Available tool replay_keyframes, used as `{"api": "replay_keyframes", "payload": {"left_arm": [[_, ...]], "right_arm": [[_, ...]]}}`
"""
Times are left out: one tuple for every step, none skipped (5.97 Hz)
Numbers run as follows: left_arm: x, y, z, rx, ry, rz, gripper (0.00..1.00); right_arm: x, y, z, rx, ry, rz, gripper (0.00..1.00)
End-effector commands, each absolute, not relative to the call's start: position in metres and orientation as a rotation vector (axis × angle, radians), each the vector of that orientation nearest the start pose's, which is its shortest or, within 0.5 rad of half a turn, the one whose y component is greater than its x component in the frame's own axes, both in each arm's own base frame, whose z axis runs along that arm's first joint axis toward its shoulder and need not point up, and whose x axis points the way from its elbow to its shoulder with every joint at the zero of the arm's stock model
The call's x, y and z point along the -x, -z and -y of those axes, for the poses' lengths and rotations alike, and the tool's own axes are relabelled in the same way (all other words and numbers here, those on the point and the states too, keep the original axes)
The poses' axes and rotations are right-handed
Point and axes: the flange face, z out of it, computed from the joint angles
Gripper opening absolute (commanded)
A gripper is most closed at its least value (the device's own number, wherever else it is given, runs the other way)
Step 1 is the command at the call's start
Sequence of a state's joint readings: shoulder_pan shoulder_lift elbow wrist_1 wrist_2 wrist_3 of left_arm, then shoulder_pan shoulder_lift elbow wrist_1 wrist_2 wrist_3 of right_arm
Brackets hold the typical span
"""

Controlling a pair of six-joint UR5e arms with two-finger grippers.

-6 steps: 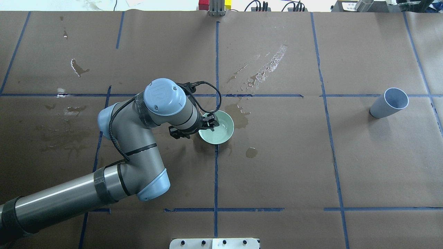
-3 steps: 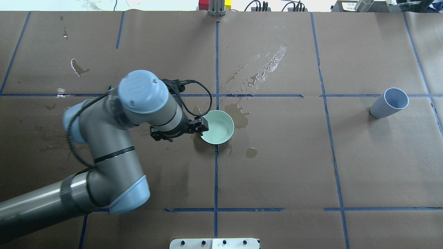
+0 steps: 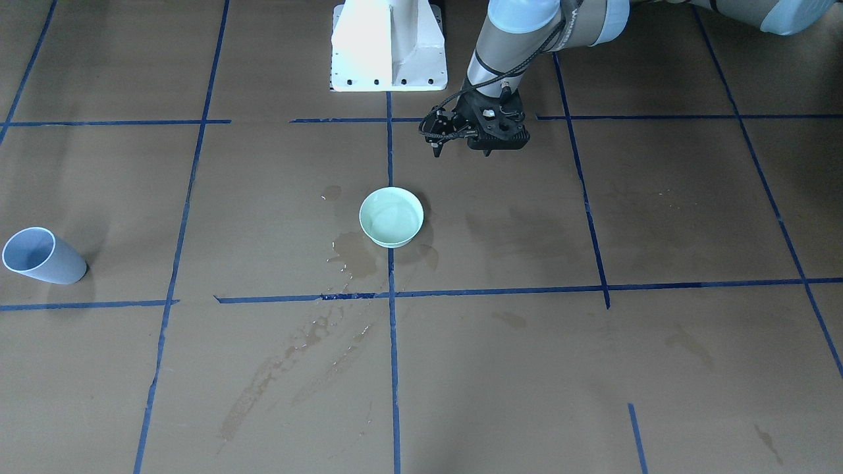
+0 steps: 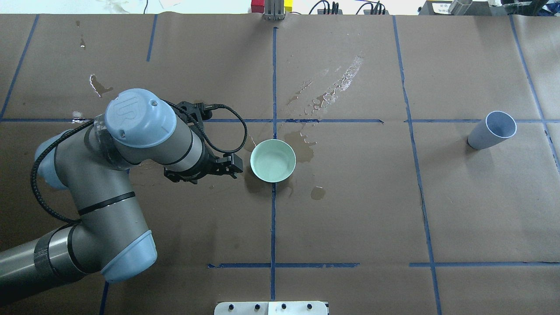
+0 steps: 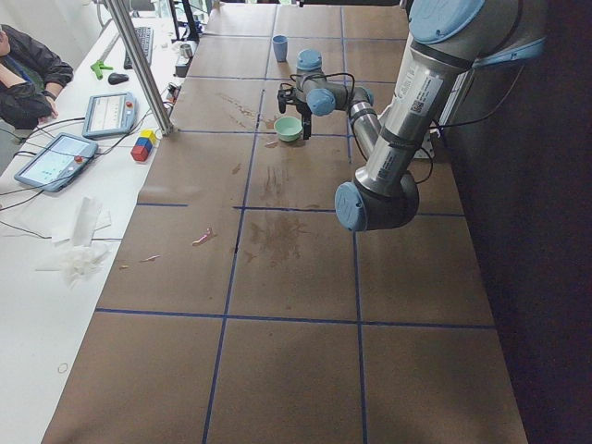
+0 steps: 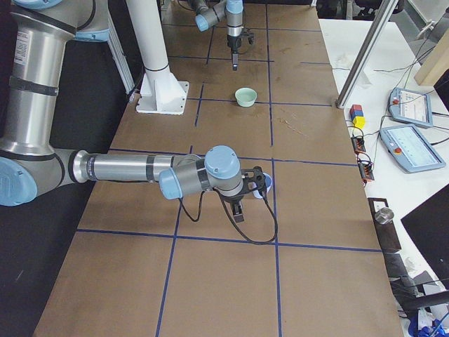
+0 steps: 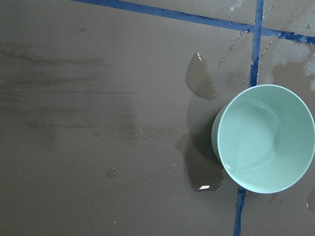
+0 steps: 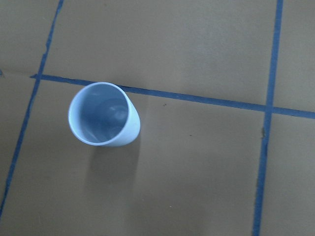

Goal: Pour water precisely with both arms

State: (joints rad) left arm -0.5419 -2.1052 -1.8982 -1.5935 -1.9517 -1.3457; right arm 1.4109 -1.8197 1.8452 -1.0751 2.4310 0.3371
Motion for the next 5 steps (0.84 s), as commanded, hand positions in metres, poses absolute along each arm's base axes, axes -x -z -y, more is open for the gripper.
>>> {"api": "replay_keyframes", "payload": {"left_arm": [[-0.470,-0.224,0.398,-0.005,0.136,-0.919,1.00],[-0.470,-0.224,0.398,-0.005,0.137,-0.919,1.00],[-0.473,-0.226,0.399,0.000,0.139,-0.914,1.00],[-0.473,-0.226,0.399,-0.001,0.139,-0.915,1.00],[-0.473,-0.226,0.399,-0.001,0.139,-0.915,1.00]], "right_arm": [[0.082,-0.513,0.398,-0.266,-0.007,0.916,1.00],[0.112,-0.497,0.386,-0.271,-0.047,0.878,1.00],[0.129,-0.502,0.372,-0.324,-0.075,0.865,1.00],[0.145,-0.514,0.353,-0.396,-0.085,0.831,0.99],[0.147,-0.529,0.344,-0.460,-0.082,0.819,0.99]]}}
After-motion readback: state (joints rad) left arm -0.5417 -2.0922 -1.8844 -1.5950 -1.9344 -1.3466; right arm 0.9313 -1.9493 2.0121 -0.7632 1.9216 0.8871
